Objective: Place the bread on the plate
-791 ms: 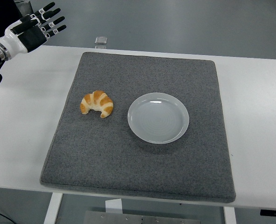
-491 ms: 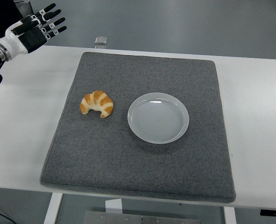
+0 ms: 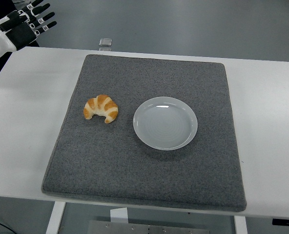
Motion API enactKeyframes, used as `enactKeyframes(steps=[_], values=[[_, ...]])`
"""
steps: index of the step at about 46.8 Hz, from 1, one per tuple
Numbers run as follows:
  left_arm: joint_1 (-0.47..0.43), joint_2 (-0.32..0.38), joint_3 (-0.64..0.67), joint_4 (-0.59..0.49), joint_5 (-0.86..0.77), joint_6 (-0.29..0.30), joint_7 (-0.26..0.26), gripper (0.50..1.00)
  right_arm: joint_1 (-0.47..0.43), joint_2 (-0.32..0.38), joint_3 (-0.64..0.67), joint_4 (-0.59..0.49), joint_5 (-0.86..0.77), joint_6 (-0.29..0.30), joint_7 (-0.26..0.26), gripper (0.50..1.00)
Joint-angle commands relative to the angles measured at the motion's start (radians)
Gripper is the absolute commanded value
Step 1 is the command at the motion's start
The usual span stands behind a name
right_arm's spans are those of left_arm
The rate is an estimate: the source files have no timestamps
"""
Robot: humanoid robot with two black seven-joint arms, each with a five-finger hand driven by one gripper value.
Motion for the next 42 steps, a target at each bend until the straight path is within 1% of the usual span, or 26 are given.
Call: enactKeyframes(steps=[1,5,12,14,18,24,28,37,42], values=[[0.0,0.009,0.006,-0.004,0.023,0.0,0.001,0.996,0.0,0.0,-0.001,0.0,0.0,0.0,0.0,0.952],[-0.006,0.022,0.004,-0.013,0.086,0.0,0.001,0.996,0.0,0.0,0.001,0.0,0.0,0.0,0.0,0.952],[-0.035,0.049,0.0,-0.03,0.264,0.0,-0.005,0.996,0.0,0.0,0.001,0.0,0.0,0.0,0.0,0.952],[-0.043,0.06,0.0,-0.047,0.312,0.0,-0.014,0.996,0.0,0.0,0.001,0.0,0.0,0.0,0.0,0.952],[-0.048,0.086,-0.002,-0.096,0.404,0.0,-0.051,0.996,0.0,0.0,-0.001,0.0,0.0,0.0,0.0,0.952],[-0.057,0.134,-0.009,-0.17,0.526,0.0,-0.134,0.996,0.0,0.0,-0.001,0.0,0.0,0.0,0.0,0.952],[-0.058,0.16,-0.017,-0.226,0.6,0.0,-0.167,0.996,0.0,0.0,0.001,0.0,0.0,0.0,0.0,0.952],[-0.055,0.232,-0.068,-0.38,0.78,0.0,-0.175,0.996,0.0,0.0,0.001,0.0,0.0,0.0,0.0,0.954],[-0.052,0.255,-0.098,-0.434,0.862,0.0,-0.175,0.996,0.0,0.0,0.001,0.0,0.0,0.0,0.0,0.952]])
